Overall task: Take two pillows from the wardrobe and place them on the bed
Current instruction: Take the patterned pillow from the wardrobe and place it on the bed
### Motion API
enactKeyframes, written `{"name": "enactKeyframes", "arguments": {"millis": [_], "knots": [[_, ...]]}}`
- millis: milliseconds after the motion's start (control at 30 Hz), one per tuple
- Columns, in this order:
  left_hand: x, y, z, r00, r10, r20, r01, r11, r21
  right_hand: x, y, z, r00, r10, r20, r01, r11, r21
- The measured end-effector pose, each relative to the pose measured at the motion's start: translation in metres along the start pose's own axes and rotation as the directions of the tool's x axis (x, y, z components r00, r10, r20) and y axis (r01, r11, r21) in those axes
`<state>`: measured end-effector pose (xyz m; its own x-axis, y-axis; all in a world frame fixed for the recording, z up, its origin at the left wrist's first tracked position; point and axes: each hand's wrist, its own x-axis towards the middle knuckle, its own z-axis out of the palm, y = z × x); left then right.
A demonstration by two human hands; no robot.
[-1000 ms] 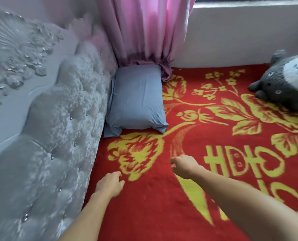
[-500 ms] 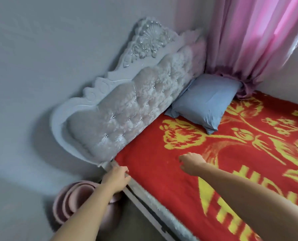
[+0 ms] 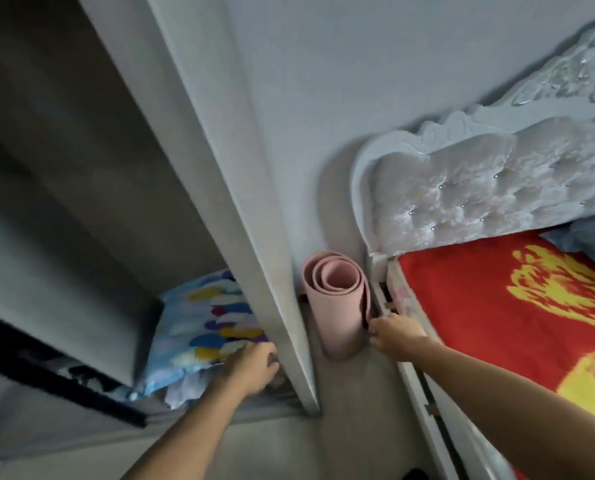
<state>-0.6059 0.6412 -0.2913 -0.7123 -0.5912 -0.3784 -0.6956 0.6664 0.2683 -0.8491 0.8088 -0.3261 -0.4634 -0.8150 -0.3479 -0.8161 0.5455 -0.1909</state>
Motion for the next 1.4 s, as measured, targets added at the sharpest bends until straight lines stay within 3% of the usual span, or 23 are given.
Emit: {"name": "enactKeyframes", "arguments": {"millis": [300, 600, 800, 933, 1100, 1400], "knots": [[-0.185, -0.187, 0.027, 0.906, -0.414, -0.086, 0.402, 0.907, -0.129, -0.025, -0.225, 0.038, 0.915, -0.383, 0.130, 0.400, 0.903, -0.157], [-0.207, -0.290, 0.044, 0.825, -0.563, -0.040, 0.547, 0.814, -0.195, 0.057, -0.358, 0.088, 0.848, -0.478, 0.230, 0.529, 0.792, -0.305], [-0.146, -0.356, 0.034, 0.809, -0.583, 0.069, 0.583, 0.784, -0.215, 0.149, -0.408, 0.121, 0.858, -0.381, 0.343, 0.478, 0.838, -0.263], [-0.099, -0.384, 0.014, 0.825, -0.562, 0.064, 0.556, 0.784, -0.275, 0.206, -0.422, 0.128, 0.851, -0.337, 0.403, 0.449, 0.864, -0.226], [-0.054, -0.413, -0.004, 0.858, -0.505, 0.092, 0.507, 0.807, -0.301, 0.247, -0.441, 0.103, 0.861, -0.334, 0.383, 0.426, 0.885, -0.187], [0.076, -0.511, -0.023, 0.902, -0.360, 0.240, 0.414, 0.878, -0.239, 0.334, -0.436, 0.113, 0.932, -0.103, 0.348, 0.174, 0.968, -0.179]]}}
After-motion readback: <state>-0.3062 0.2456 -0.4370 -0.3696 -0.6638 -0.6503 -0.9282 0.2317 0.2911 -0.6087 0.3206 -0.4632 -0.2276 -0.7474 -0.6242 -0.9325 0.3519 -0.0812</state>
